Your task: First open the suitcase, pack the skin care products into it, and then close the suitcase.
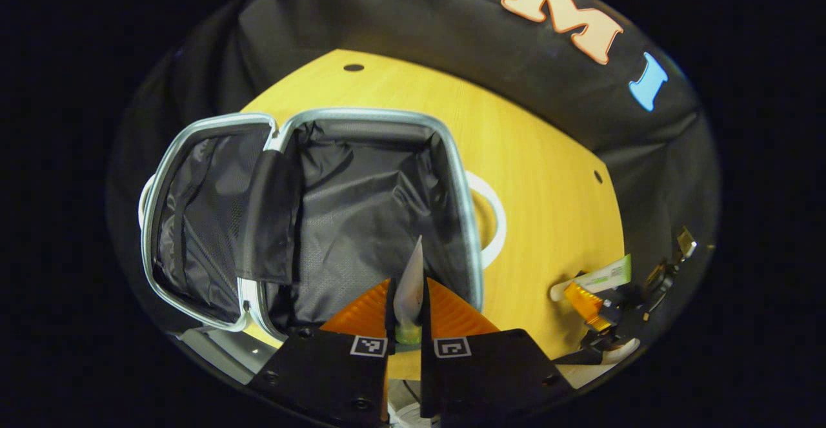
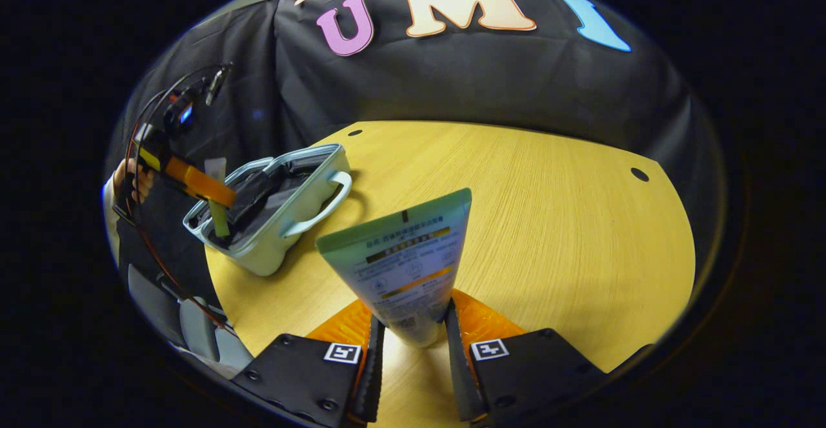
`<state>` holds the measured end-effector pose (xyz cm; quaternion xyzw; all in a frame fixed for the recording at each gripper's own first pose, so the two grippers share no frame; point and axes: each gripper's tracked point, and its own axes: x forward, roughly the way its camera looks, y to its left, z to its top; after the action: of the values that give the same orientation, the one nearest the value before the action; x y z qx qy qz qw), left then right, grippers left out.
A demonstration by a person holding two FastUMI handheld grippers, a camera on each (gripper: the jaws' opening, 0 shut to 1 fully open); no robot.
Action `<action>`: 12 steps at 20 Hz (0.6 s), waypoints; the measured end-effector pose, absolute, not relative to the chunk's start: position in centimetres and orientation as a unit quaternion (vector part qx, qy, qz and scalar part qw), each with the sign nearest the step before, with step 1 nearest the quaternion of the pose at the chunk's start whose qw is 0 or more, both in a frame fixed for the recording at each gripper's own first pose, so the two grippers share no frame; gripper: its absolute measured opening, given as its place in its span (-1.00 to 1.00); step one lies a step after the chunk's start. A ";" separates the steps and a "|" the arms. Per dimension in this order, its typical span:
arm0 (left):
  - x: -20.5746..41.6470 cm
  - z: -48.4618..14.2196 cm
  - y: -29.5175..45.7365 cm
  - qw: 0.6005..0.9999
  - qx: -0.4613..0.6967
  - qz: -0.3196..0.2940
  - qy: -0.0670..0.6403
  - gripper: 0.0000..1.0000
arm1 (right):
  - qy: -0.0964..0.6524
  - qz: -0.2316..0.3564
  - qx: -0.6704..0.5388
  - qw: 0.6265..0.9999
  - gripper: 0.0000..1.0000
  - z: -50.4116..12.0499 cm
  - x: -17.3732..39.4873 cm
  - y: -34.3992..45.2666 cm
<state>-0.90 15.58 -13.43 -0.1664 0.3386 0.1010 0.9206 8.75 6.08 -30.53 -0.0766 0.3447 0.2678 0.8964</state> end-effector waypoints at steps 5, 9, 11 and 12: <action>-0.2 -17.3 17.5 0.891 -0.154 0.069 0.422 -0.76 | 0.347 0.240 -0.043 0.906 -0.06 -27.0 6.8 11.3; 0.0 -18.9 19.0 0.880 -0.146 0.059 0.447 -0.76 | 0.332 0.248 -0.047 0.909 -0.06 -24.2 6.0 16.3; -0.3 -19.4 19.8 0.877 -0.133 0.054 0.458 -0.75 | 0.332 0.269 -0.030 0.903 -0.06 -23.3 5.4 19.8; -0.5 -19.4 20.1 0.876 -0.134 0.051 0.461 -0.75 | 0.334 0.278 -0.027 0.900 -0.06 -23.1 5.0 21.5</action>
<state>-0.50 20.06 -19.42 -0.1337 0.4606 0.0507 0.8760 5.04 21.48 -23.12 -0.0265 0.3336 0.2782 0.9003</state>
